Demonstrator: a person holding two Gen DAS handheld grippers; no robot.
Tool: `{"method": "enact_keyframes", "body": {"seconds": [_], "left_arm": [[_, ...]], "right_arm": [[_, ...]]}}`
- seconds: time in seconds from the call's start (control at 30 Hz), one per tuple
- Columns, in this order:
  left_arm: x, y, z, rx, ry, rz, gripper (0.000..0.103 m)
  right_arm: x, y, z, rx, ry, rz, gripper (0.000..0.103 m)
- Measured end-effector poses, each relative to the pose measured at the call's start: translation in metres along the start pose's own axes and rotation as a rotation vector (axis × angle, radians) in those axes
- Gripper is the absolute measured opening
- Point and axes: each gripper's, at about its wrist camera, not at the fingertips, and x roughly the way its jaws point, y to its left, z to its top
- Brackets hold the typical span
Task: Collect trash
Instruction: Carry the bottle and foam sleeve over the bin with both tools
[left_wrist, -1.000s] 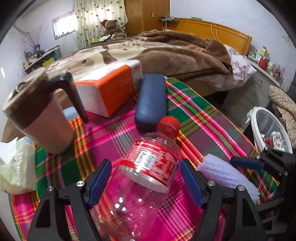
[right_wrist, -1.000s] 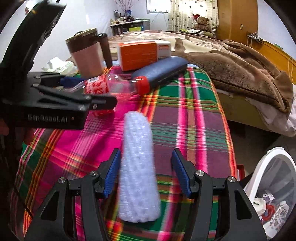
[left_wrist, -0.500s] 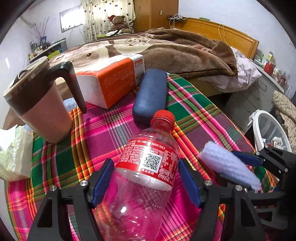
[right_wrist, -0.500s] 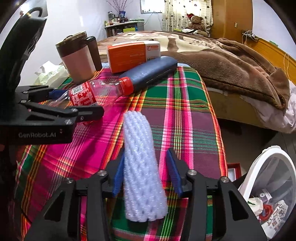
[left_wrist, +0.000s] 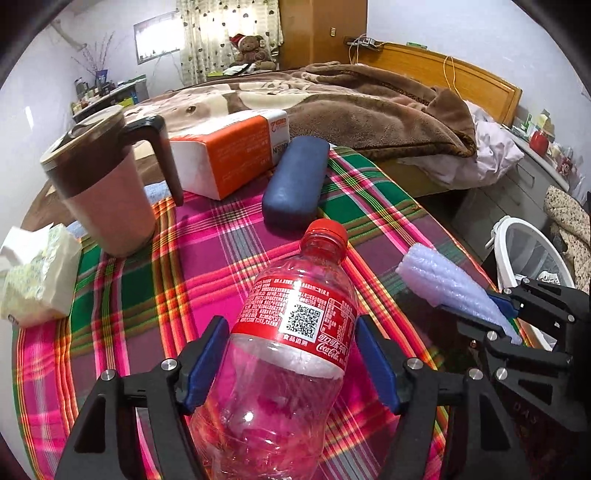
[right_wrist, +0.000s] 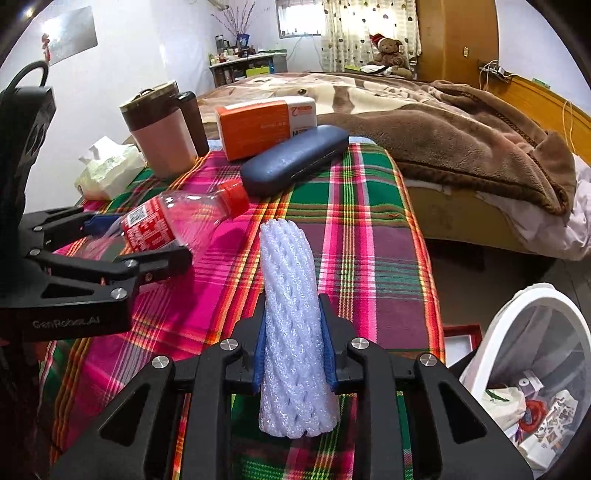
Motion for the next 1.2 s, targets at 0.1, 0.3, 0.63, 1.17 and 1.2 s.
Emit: {"method": "enact_keyframes", "body": {"seconds": [0.1,0.3,0.63,1.17,1.2], "left_arm": [[-0.011,-0.002,-0.006,-0.01,-0.015,0.01,0.07],[-0.036,-0.01,-0.018,-0.031,-0.053,0.016,0.07],[-0.078,-0.038,-0.035,-0.062,-0.121,0.008,0.071],[-0.135,-0.115,-0.049,-0.036,-0.246,-0.043,0.071],[-0.136,-0.12,-0.05,-0.032,-0.253,-0.047,0.071]], "right_arm": [[-0.007,-0.002,0.0,0.009,-0.014,0.003,0.025],[-0.024,-0.008,-0.003,0.026,-0.048,0.007,0.025],[-0.065,-0.022,-0.014,0.049,-0.122,0.003,0.025],[-0.132,-0.056,-0.045,0.109,-0.231,-0.051,0.025],[-0.135,-0.06,-0.047,0.118,-0.238,-0.057,0.025]]}}
